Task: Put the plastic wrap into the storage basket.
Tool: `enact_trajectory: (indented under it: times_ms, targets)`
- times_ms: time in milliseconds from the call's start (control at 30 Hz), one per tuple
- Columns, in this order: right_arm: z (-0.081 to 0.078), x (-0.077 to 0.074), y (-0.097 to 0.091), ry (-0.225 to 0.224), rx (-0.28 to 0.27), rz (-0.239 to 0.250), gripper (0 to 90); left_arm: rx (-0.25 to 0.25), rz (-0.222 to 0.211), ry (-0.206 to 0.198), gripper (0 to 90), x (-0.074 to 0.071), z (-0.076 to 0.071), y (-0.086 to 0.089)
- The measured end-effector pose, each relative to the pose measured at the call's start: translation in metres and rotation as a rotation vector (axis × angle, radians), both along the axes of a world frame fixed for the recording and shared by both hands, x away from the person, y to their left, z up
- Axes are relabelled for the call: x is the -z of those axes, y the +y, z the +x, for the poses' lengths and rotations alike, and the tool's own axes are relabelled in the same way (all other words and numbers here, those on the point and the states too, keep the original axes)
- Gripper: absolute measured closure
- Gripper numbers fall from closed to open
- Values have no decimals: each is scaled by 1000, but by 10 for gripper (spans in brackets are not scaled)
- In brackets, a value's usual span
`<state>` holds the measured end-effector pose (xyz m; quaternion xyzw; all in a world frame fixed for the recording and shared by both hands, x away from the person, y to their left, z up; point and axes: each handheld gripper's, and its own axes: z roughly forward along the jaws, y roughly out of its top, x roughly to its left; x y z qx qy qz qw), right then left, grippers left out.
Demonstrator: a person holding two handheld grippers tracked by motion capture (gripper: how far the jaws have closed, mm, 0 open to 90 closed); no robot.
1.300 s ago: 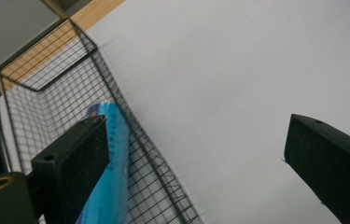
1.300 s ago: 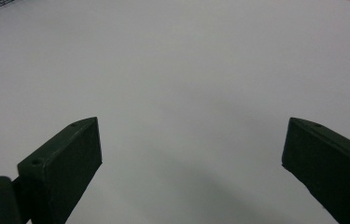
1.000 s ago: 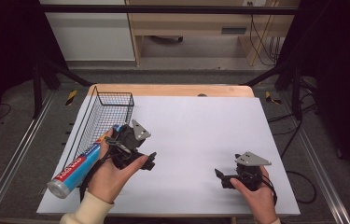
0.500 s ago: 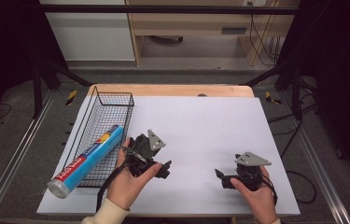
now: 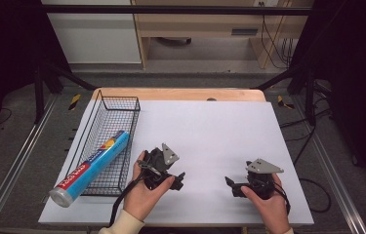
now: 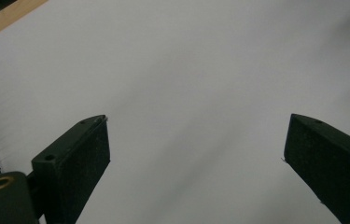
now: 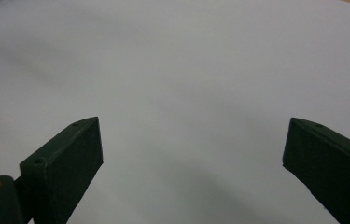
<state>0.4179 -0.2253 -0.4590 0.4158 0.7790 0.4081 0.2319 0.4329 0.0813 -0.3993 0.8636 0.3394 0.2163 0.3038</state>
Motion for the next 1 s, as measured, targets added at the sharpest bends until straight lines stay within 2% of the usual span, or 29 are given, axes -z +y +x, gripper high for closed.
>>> enact_trajectory:
  times_ms: [400, 600, 767, 1000]
  targets:
    - [0, 1, 0, 1, 1, -9, 53, 23, -6, -38, 83, 23, 5, 2]
    - [0, 1, 0, 1, 3, -9, 53, 35, -28, -71, 85, 33, 6, 3]
    - [0, 1, 0, 2, 5, -9, 53, 46, -49, -80, 85, 42, 7, 3]
    - [0, 1, 0, 4, 12, -8, 53, 56, -51, -83, 85, 55, 6, 5]
